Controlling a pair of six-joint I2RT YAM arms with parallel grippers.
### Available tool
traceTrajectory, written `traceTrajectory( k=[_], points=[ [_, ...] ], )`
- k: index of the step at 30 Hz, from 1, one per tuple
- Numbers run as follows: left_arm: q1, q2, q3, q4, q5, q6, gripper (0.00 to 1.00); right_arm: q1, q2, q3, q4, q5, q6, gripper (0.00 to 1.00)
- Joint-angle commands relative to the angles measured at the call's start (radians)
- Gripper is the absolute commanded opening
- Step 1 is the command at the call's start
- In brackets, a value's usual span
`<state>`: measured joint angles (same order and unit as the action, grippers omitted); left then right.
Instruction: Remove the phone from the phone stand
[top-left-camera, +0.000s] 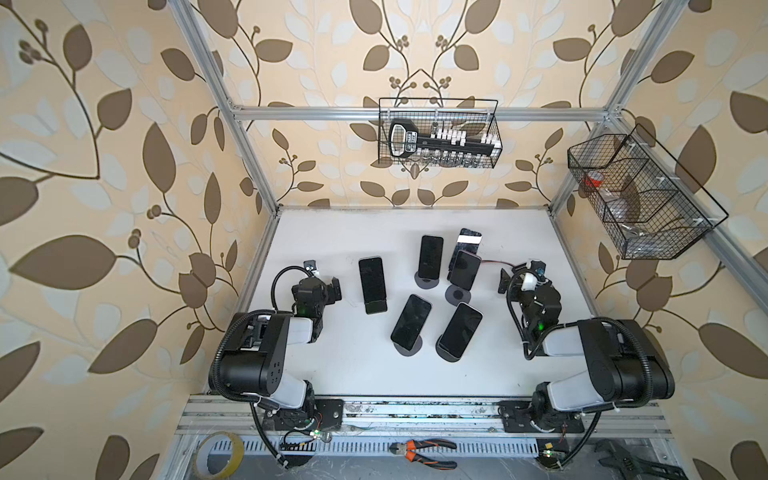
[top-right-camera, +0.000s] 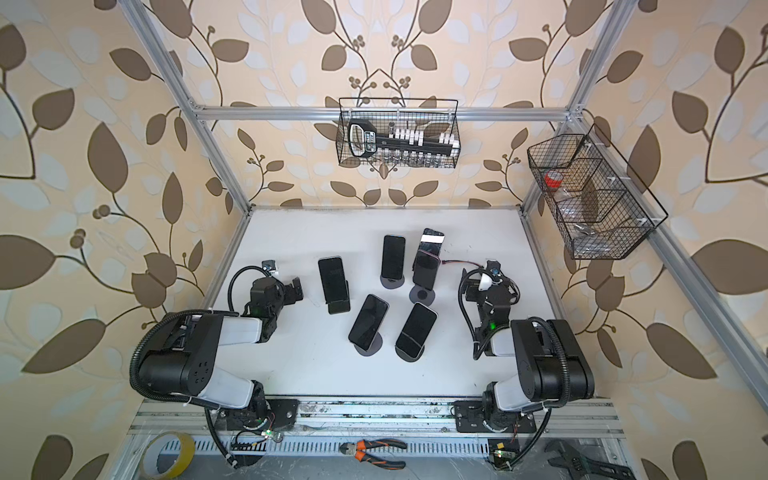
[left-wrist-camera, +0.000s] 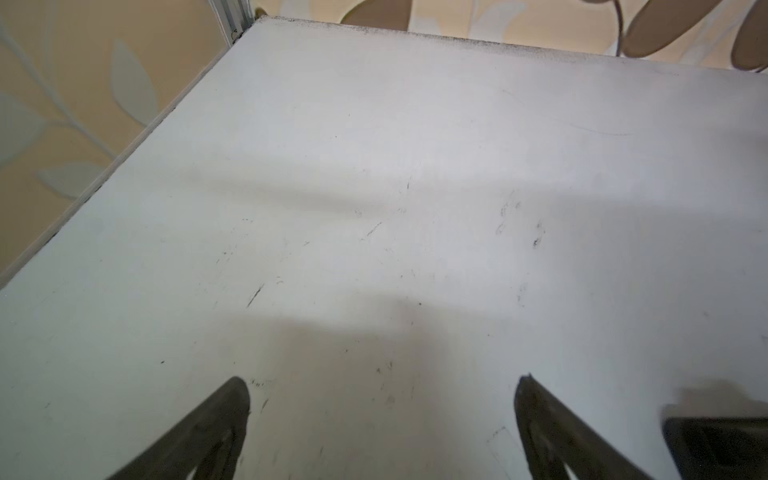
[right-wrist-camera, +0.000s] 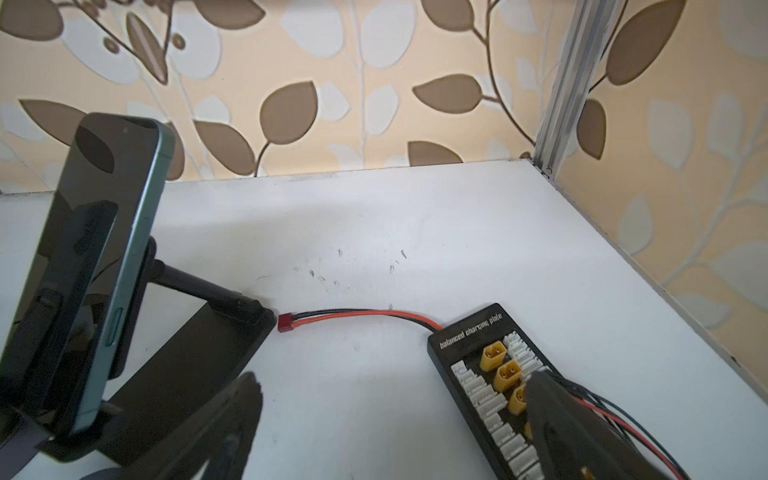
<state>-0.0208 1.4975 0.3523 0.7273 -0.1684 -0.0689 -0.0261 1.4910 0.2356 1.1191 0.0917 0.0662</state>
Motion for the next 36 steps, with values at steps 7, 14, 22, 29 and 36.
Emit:
traceTrajectory(
  k=[7,14,22,29,36],
  points=[
    [-0.012,-0.008,0.025,0.024,-0.025,0.017,0.99,0.005,0.005,-0.007,0.021,-0.012,0.002,1.00],
    [-0.013,-0.006,0.025,0.024,-0.025,0.017,0.99,0.003,0.005,-0.007,0.021,-0.013,0.002,1.00],
    [-0.012,-0.006,0.025,0.023,-0.025,0.017,0.99,0.004,0.006,-0.006,0.021,-0.013,0.003,1.00],
    [-0.013,-0.004,0.026,0.020,-0.024,0.018,0.99,0.004,0.006,-0.007,0.019,-0.013,0.003,1.00],
    [-0.012,-0.043,0.028,-0.006,-0.008,0.026,0.99,0.003,-0.072,-0.042,0.023,0.022,0.017,0.99]
  ],
)
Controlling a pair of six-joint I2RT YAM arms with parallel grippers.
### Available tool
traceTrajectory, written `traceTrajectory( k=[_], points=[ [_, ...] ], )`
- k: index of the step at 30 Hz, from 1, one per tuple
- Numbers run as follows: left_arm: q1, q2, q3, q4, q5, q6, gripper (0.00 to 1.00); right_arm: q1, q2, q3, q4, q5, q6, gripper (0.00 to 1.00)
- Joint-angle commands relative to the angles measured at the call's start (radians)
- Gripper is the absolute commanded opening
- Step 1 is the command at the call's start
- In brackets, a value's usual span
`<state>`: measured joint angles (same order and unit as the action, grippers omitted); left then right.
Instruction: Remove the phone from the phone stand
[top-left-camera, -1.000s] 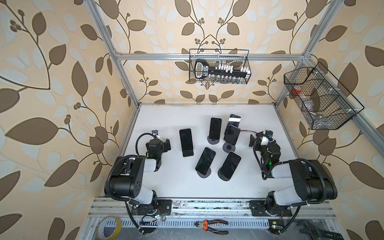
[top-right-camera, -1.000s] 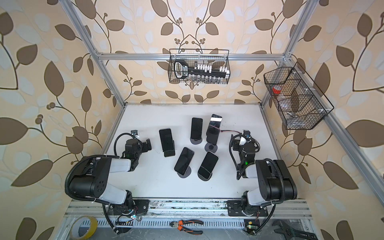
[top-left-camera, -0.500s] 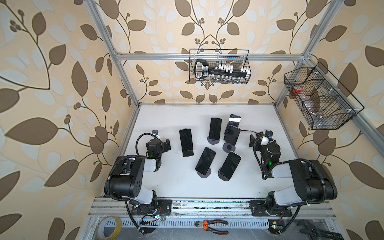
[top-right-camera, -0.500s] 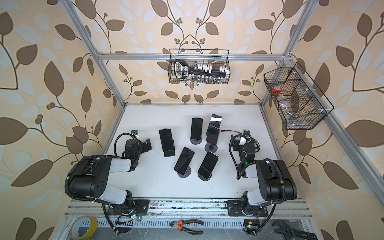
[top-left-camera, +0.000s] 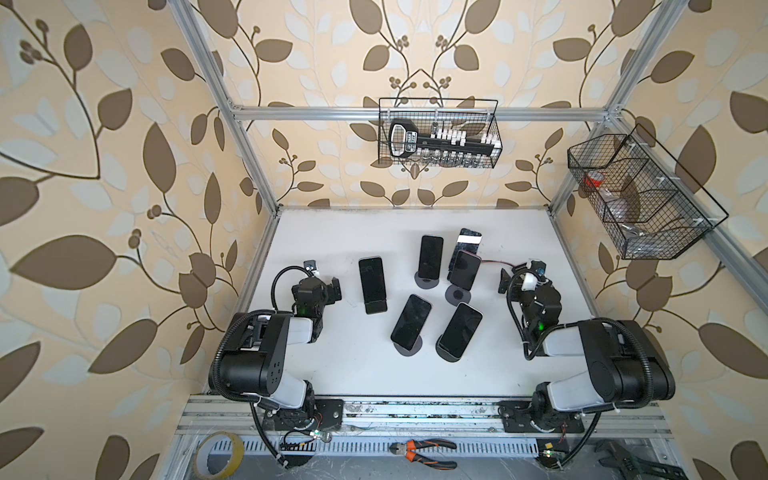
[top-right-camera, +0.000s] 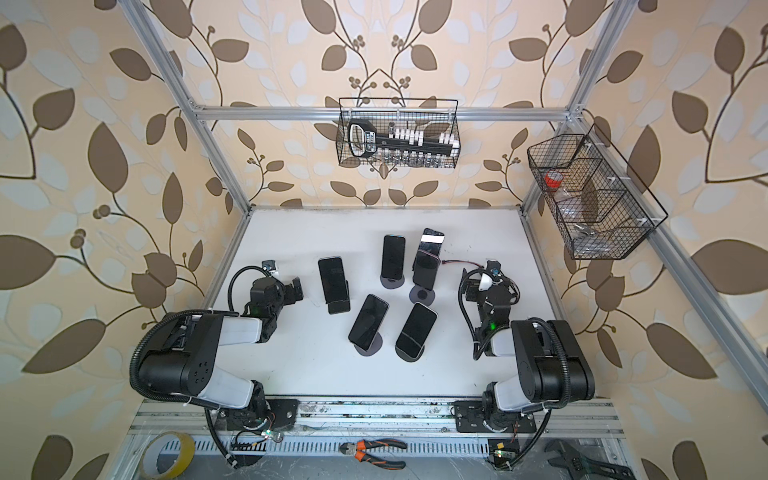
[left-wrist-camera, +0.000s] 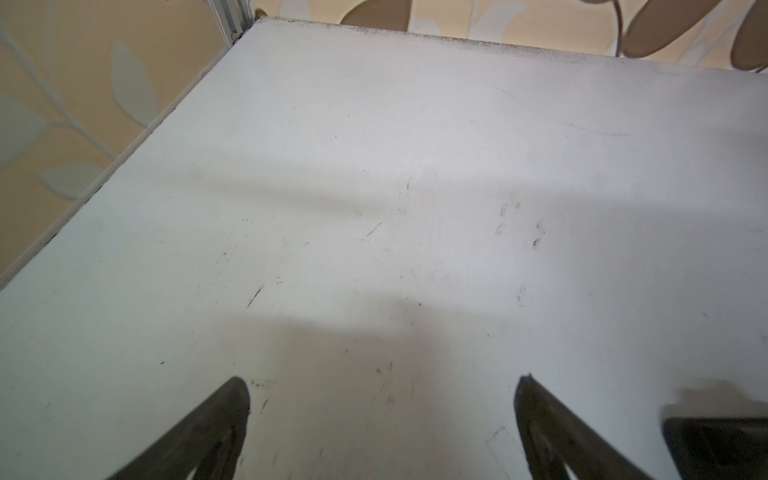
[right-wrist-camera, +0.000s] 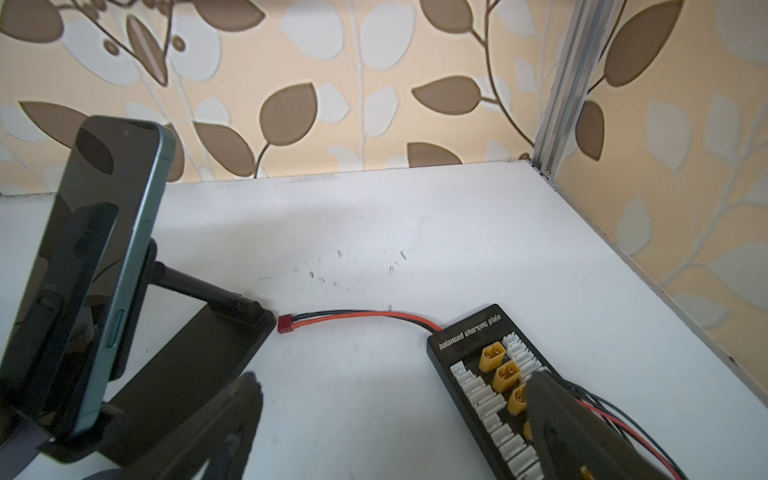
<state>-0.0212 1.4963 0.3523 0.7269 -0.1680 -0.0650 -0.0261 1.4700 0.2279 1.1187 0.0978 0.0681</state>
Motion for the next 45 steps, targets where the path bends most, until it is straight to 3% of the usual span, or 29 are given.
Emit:
traceTrajectory(
  k=[1,10,16,23,28,35,41,45],
  points=[
    [-0.012,-0.064,0.038,-0.044,-0.005,0.022,0.99,0.003,-0.069,-0.042,0.024,0.013,0.013,0.99],
    [-0.014,-0.258,0.060,-0.199,-0.015,0.019,0.99,0.005,-0.242,-0.055,-0.122,0.061,0.059,0.99],
    [-0.016,-0.382,0.161,-0.411,-0.001,-0.032,0.99,0.005,-0.365,0.038,-0.409,0.036,0.090,0.99],
    [-0.025,-0.522,0.242,-0.612,0.015,-0.095,0.99,0.004,-0.483,0.107,-0.611,-0.034,0.128,0.98],
    [-0.031,-0.535,0.391,-0.859,0.014,-0.152,0.98,0.005,-0.533,0.199,-0.796,-0.123,0.154,0.97],
    [-0.120,-0.534,0.571,-1.078,-0.008,-0.221,0.96,0.004,-0.534,0.390,-1.091,-0.209,0.256,0.92],
    [-0.223,-0.548,0.646,-1.162,-0.032,-0.251,0.93,0.004,-0.508,0.561,-1.334,-0.310,0.280,0.91],
    [-0.284,-0.536,0.692,-1.239,-0.073,-0.273,0.92,0.005,-0.555,0.597,-1.406,-0.295,0.289,0.87]
  ],
)
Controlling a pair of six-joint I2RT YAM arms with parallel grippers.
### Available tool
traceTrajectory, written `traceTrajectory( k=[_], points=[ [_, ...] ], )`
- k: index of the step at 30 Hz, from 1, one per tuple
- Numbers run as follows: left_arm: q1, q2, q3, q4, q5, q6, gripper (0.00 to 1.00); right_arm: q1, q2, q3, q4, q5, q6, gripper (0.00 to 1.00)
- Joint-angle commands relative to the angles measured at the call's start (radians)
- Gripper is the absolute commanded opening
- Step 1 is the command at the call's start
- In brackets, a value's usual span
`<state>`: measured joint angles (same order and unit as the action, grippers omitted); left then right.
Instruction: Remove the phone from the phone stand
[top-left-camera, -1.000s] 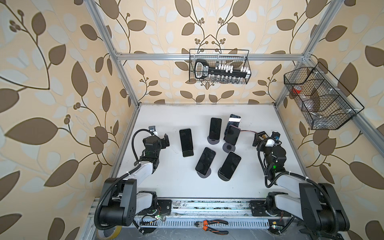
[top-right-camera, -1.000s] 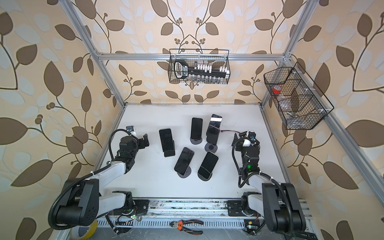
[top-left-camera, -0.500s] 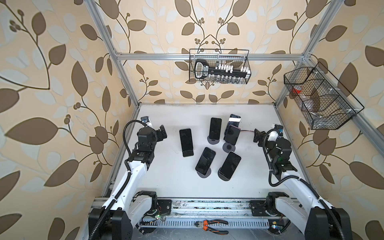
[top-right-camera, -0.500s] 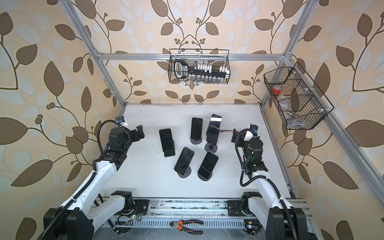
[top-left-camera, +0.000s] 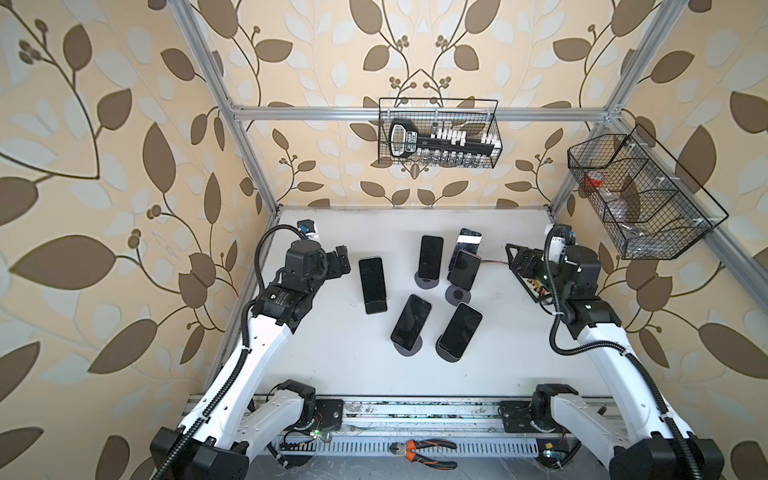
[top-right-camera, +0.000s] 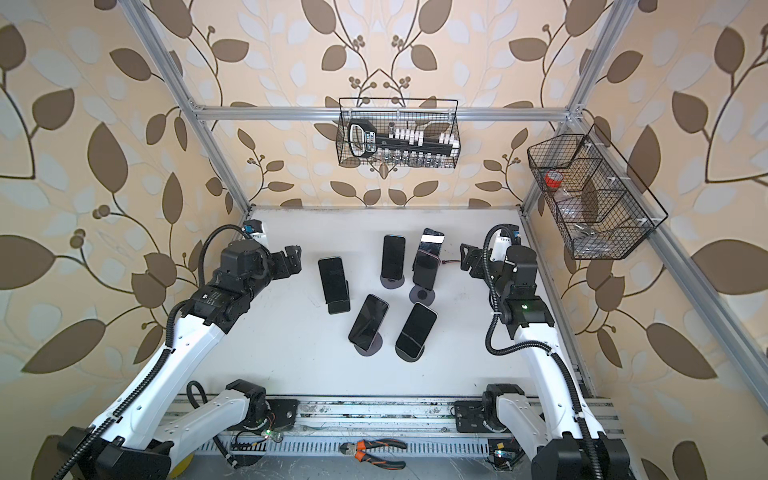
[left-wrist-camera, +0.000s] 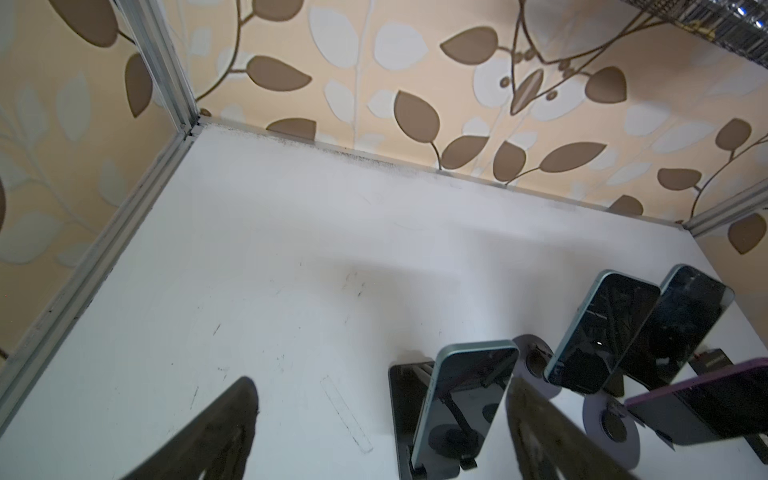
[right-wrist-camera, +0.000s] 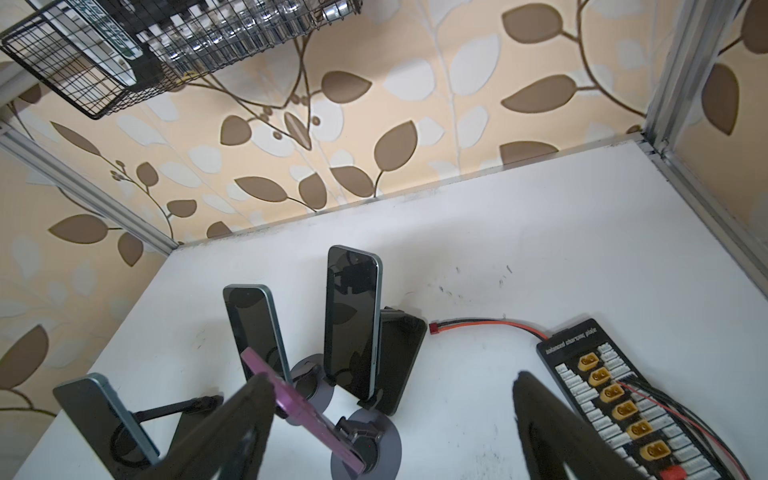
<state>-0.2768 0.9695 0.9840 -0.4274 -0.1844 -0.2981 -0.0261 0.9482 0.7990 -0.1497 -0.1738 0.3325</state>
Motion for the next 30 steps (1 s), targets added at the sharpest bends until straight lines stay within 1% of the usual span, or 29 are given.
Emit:
traceTrajectory(
  k=[1,4,8,10,13,16,19,23,30],
  points=[
    [-0.042,-0.004,0.072,-0.105,-0.073,-0.050,0.92,0.006,-0.046,0.030,-0.144,-0.017,0.027,0.87],
    [-0.079,0.011,0.100,-0.155,-0.095,-0.090,0.92,0.009,-0.060,0.056,-0.175,-0.025,0.037,0.82],
    [-0.142,0.028,0.119,-0.201,-0.131,-0.150,0.93,0.043,-0.032,0.139,-0.235,-0.034,0.053,0.78],
    [-0.173,0.037,0.124,-0.212,-0.149,-0.168,0.93,0.093,-0.017,0.181,-0.257,0.004,0.053,0.78],
    [-0.217,0.060,0.133,-0.218,-0.200,-0.171,0.94,0.202,0.012,0.238,-0.278,0.085,0.042,0.78],
    [-0.236,0.092,0.161,-0.238,-0.224,-0.161,0.94,0.284,0.041,0.278,-0.292,0.122,0.033,0.78],
    [-0.252,0.111,0.183,-0.258,-0.230,-0.170,0.94,0.350,0.068,0.302,-0.297,0.133,0.032,0.78],
    [-0.272,0.125,0.174,-0.257,-0.231,-0.184,0.95,0.429,0.104,0.333,-0.304,0.141,0.030,0.78],
    [-0.277,0.144,0.148,-0.248,-0.190,-0.212,0.96,0.539,0.153,0.368,-0.306,0.147,0.021,0.76]
  ],
)
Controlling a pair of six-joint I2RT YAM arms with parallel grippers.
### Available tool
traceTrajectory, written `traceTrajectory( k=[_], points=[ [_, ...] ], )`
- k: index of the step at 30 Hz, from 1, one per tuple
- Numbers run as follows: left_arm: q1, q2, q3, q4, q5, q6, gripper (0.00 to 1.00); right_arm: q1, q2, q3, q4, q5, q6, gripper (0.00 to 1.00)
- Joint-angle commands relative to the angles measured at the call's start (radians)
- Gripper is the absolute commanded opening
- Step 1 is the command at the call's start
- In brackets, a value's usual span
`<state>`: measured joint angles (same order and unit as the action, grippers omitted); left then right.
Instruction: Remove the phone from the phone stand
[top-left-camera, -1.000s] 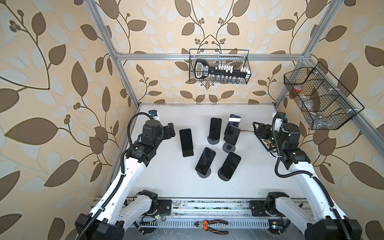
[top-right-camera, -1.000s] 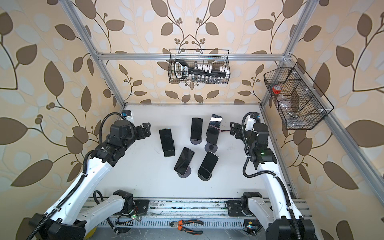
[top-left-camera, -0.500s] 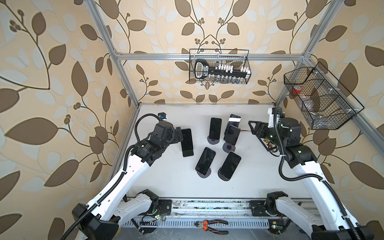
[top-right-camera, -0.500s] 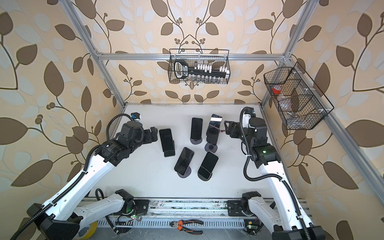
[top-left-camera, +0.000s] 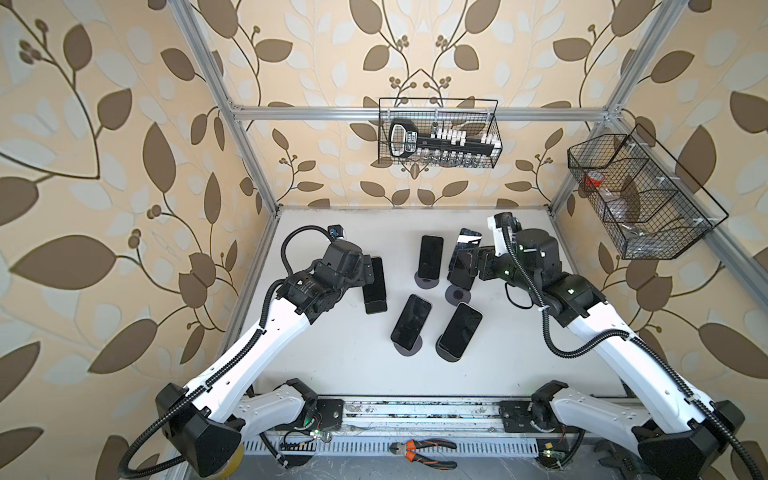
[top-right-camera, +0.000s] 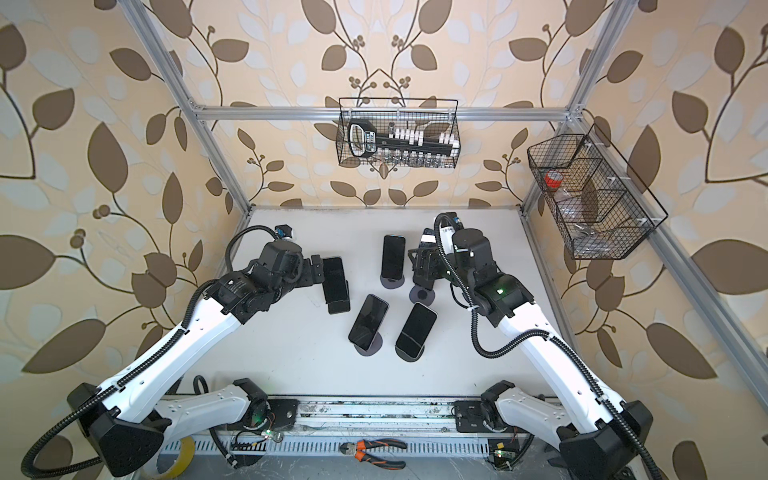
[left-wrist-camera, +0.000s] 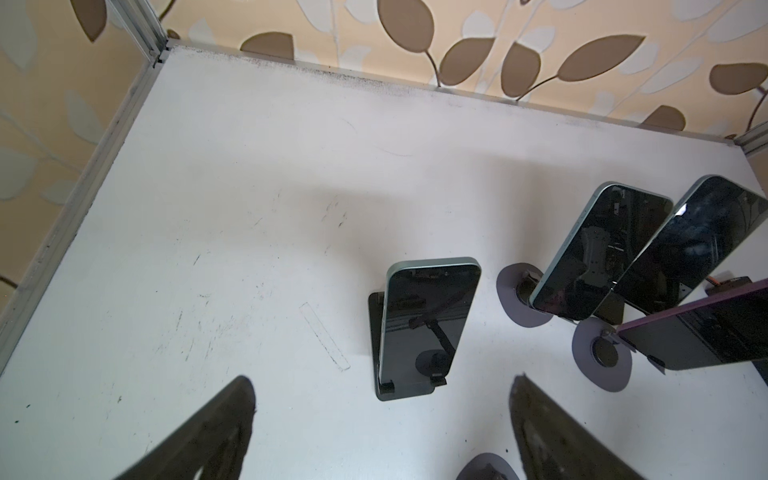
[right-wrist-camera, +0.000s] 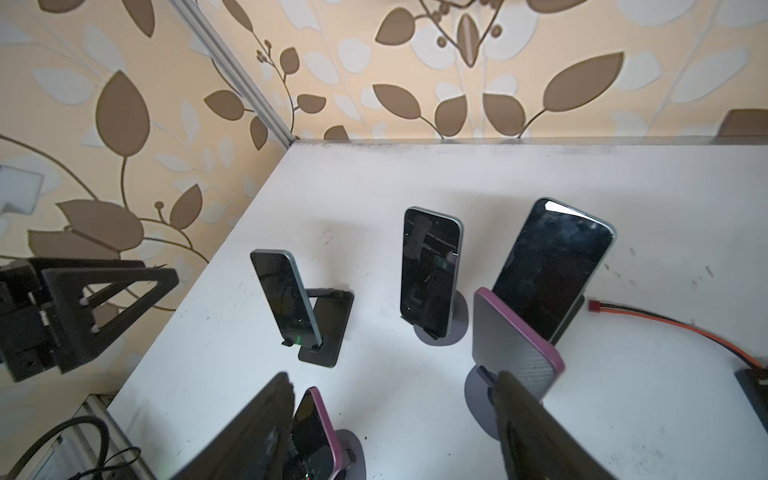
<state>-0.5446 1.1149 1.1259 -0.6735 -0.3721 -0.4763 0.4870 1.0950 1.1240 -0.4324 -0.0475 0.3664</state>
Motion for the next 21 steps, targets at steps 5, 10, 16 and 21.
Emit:
traceTrajectory(
  k=[5,10,16,21],
  points=[
    [-0.009,0.018,0.011,-0.013,0.011,-0.034,0.98,0.076,0.025,0.056,-0.022,0.028,0.000,0.74],
    [-0.010,0.038,0.016,-0.022,0.032,-0.040,0.99,0.108,0.038,0.063,-0.017,0.029,0.008,0.74],
    [-0.010,0.068,0.021,-0.030,0.046,-0.042,0.99,0.135,0.028,0.044,0.003,0.033,0.024,0.74],
    [-0.010,0.097,0.021,-0.037,0.035,-0.055,0.99,0.146,0.028,0.029,0.016,0.023,0.035,0.74]
  ],
)
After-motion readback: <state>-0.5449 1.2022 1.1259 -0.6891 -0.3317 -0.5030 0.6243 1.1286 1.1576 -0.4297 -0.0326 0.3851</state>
